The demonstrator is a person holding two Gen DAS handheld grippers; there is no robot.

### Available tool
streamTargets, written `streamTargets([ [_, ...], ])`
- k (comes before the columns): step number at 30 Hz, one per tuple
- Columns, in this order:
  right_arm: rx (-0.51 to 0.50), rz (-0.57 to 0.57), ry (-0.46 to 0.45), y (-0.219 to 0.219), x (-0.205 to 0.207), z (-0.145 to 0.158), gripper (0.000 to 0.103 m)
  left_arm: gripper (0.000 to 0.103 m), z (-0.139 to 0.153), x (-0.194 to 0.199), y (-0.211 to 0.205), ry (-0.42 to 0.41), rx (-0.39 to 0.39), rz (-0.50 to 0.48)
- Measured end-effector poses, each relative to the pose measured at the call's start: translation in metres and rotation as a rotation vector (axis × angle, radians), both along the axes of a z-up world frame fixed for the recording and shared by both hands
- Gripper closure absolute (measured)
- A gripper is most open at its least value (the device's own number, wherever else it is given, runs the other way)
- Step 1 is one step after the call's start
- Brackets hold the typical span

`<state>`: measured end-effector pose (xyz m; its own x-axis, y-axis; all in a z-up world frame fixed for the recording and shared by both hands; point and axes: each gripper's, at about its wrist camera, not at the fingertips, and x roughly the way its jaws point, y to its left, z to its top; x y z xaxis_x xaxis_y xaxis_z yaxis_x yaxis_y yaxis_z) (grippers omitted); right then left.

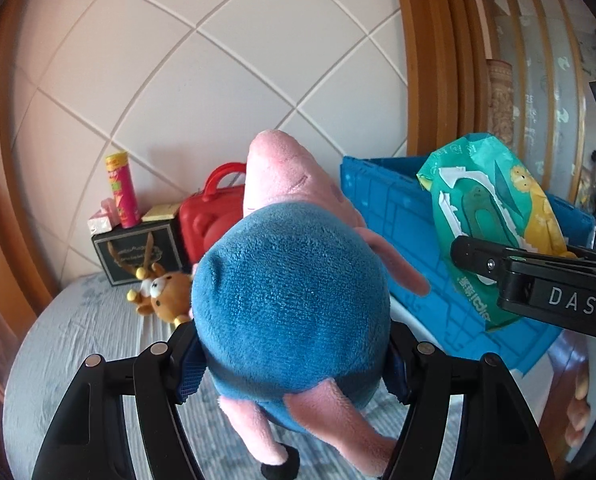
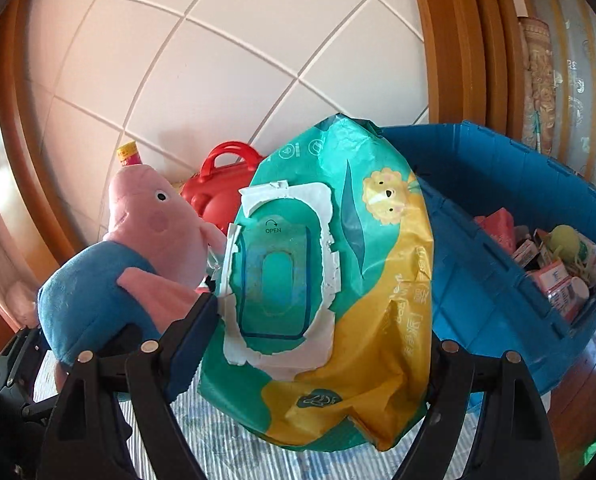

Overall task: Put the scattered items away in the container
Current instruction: 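Carry the wipes pack in the right tool while the left tool carries the pig toward the bin, then open both tools to drop the pig plush and wipes pack into the blue bin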

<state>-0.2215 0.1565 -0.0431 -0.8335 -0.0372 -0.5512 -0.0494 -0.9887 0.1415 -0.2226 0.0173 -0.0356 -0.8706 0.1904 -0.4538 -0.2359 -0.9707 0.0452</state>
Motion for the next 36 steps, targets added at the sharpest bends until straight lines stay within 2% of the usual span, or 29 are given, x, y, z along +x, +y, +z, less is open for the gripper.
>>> streamTargets([
  [4,0.022,-0.027,0.051,0.06,0.0,0.02,0.02,0.033,0.02,-0.003,0.068,0.062,0.028,-0.026],
  [9,0.066,-0.072,0.08,0.163,-0.01,0.039,0.02,0.032,0.05,-0.011,0.169,0.106,0.057,-0.055],
  [14,0.102,-0.104,0.048,0.248,-0.03,0.038,0.02,0.03,0.063,-0.019,0.263,0.08,0.057,-0.084],
  [18,0.092,-0.098,0.028,0.292,-0.04,0.026,0.02,0.03,0.06,-0.021,0.318,0.065,0.012,-0.106],
  [23,0.059,-0.082,0.011,0.329,-0.046,0.014,0.02,0.03,0.045,-0.04,0.35,-0.012,-0.034,-0.095],
  [29,0.015,-0.065,-0.011,0.347,-0.057,-0.001,0.018,0.02,0.04,-0.039,0.354,0.003,-0.073,-0.05],
  [32,-0.012,-0.054,-0.009,0.35,-0.062,-0.006,0.013,0.016,0.037,-0.043,0.349,-0.032,-0.064,-0.046],
  [33,-0.017,-0.055,-0.008,0.352,-0.063,-0.007,0.004,0.015,0.035,-0.045,0.348,-0.047,-0.059,-0.044],
  [34,-0.021,-0.057,-0.007,0.354,-0.065,-0.008,0.0,0.015,0.034,-0.047,0.346,-0.059,-0.052,-0.042],
  [36,-0.033,-0.053,0.002,0.355,-0.065,-0.008,0.0,0.013,0.033,-0.049,0.342,-0.073,-0.037,-0.036],
])
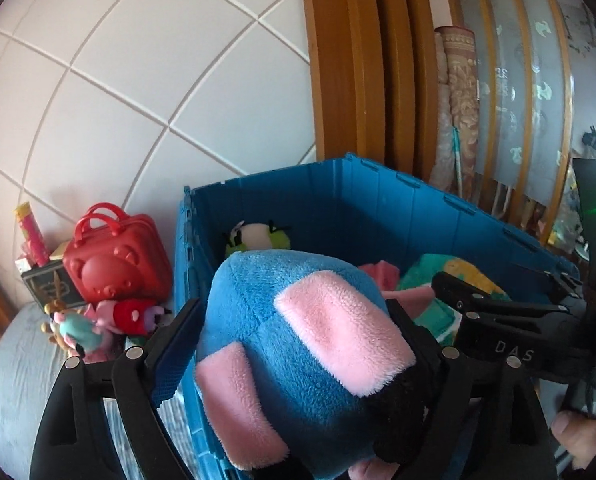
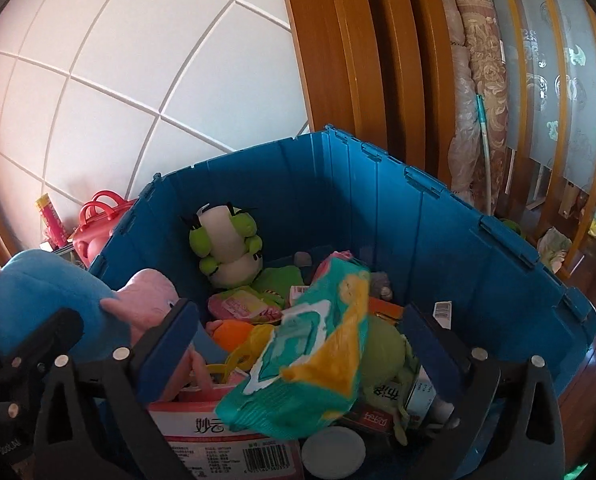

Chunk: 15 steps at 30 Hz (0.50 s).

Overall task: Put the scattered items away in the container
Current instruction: 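Open both tools to drop the pig plush and wipes pack into the blue bin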

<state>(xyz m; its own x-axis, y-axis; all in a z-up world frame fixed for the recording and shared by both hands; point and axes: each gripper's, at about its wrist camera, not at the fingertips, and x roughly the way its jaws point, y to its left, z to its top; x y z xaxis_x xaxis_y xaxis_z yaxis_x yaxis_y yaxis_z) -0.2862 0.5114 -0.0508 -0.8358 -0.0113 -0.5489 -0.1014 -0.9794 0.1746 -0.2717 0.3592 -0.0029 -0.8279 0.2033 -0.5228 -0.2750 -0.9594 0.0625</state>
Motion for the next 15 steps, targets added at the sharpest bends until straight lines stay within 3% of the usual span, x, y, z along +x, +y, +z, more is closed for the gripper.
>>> streamTargets([
  [5,-0.031,-0.013,0.009,0.007,-0.001,0.0,0.0,0.002,-0.003,-0.004,-0.01,-0.033,0.061,0.012],
  [9,-0.021,-0.009,0.003,0.005,-0.002,0.001,0.0,0.002,-0.007,-0.008,-0.012,-0.064,0.086,0.024],
  [15,-0.048,-0.007,0.021,0.009,0.0,0.001,0.0,0.002,-0.006,0.005,-0.014,0.007,0.052,0.052],
])
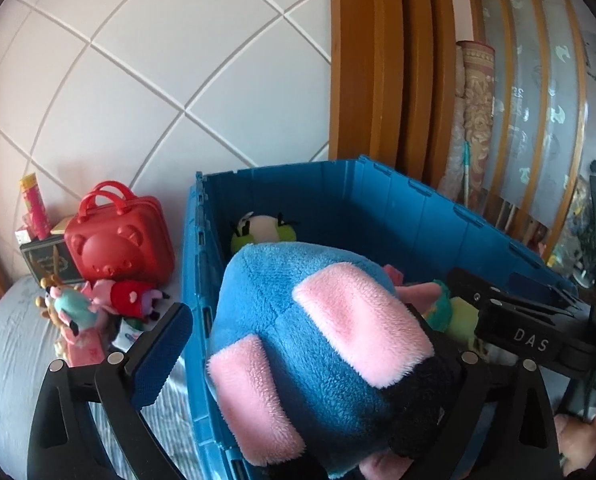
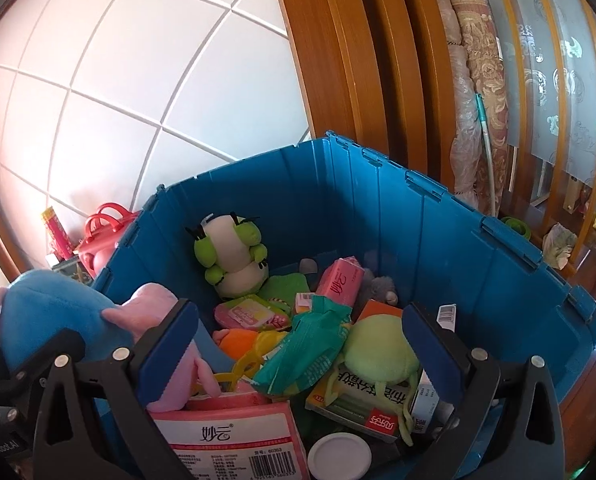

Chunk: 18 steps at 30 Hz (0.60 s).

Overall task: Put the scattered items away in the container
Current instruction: 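Open both tools to drop the pig plush and wipes pack into the blue bin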

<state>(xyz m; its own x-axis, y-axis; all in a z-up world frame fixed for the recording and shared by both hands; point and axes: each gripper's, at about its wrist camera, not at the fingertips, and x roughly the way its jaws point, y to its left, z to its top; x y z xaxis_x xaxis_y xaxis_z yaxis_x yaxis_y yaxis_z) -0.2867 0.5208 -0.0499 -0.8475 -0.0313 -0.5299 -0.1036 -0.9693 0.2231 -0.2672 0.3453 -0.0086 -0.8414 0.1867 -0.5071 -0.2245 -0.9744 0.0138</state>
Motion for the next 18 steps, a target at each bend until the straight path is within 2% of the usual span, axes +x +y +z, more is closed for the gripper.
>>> streamTargets([
  [7,0.006,-0.003,-0.03,-0.001,0.0,-0.004,0.0,0.001,0.012,0.024,-0.011,0.054,-0.018,-0.006],
  [11,0.004,0.018,-0.073,-0.01,0.005,-0.017,0.0,0.001,0.011,0.028,-0.024,0.036,-0.002,-0.004],
  [14,0.01,0.047,-0.058,-0.018,0.018,-0.015,0.0,0.001,0.013,0.037,-0.035,0.042,0.023,-0.016],
  [18,0.024,0.107,0.008,-0.032,0.046,0.004,0.0,0.001,0.026,0.056,-0.054,0.101,0.055,0.011],
])
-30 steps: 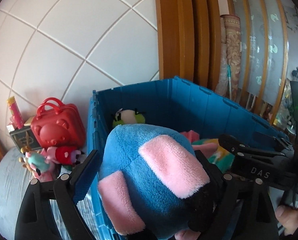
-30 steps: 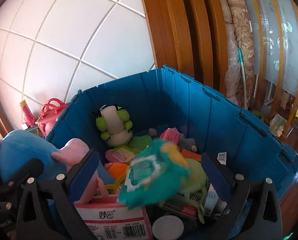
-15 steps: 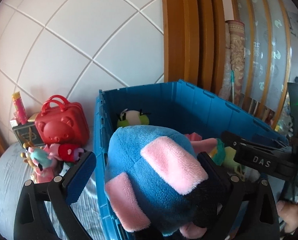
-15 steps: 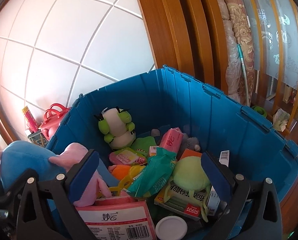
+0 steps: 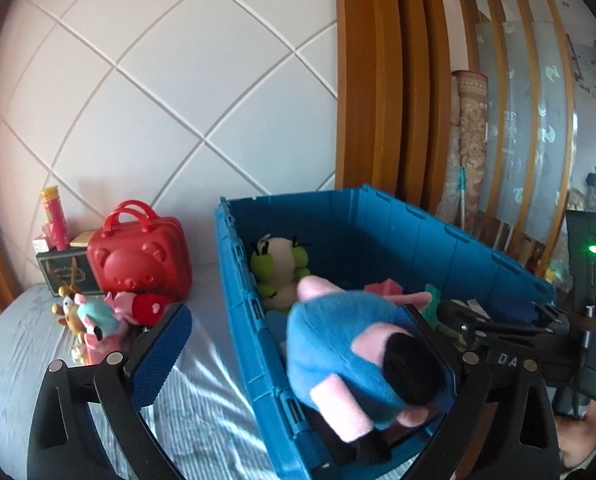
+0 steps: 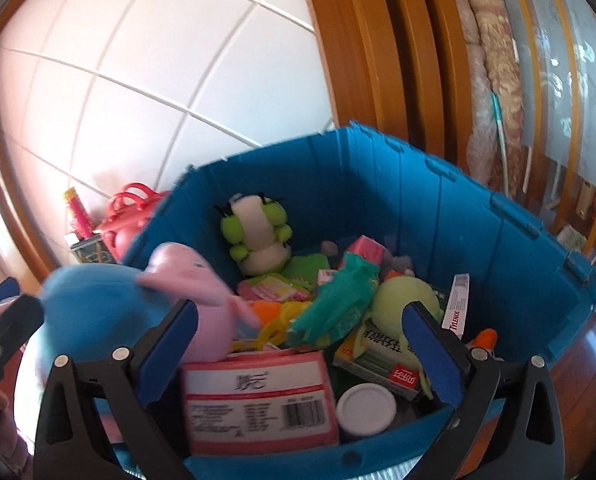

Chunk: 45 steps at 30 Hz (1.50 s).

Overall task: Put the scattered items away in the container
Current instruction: 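Move both open tools back over the remaining toys on the bed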

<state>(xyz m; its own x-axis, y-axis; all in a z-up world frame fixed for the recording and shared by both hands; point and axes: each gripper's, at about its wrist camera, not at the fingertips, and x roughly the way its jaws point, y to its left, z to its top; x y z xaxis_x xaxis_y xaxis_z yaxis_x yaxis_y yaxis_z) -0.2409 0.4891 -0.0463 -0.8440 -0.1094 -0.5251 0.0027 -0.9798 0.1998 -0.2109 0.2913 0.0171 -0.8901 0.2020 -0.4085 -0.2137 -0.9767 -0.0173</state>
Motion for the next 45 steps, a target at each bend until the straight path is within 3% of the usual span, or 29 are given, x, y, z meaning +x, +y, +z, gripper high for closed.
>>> streamTargets([
  [4,0.001,0.104,0.006,-0.022,0.017,0.006,0.0,0.001,-0.005,0.0,-0.01,-0.03,-0.042,0.043],
  [6,0.023,0.128,-0.007,-0.033,0.02,0.005,0.0,0.001,-0.011,-0.006,-0.017,-0.071,-0.028,0.057],
  [13,0.094,0.178,-0.127,-0.054,-0.004,-0.012,0.0,0.001,-0.02,-0.01,-0.037,-0.093,-0.021,0.096],
  [19,0.141,-0.066,-0.142,-0.038,-0.028,-0.016,0.0,0.001,-0.027,-0.01,-0.052,-0.107,-0.033,0.122],
  [25,0.082,-0.071,-0.095,-0.038,-0.014,-0.007,0.0,0.001,-0.031,-0.005,-0.063,-0.112,-0.041,0.107],
  [45,0.098,-0.17,-0.071,-0.076,0.025,0.012,0.0,0.001,-0.027,0.013,-0.087,-0.083,-0.06,-0.041],
])
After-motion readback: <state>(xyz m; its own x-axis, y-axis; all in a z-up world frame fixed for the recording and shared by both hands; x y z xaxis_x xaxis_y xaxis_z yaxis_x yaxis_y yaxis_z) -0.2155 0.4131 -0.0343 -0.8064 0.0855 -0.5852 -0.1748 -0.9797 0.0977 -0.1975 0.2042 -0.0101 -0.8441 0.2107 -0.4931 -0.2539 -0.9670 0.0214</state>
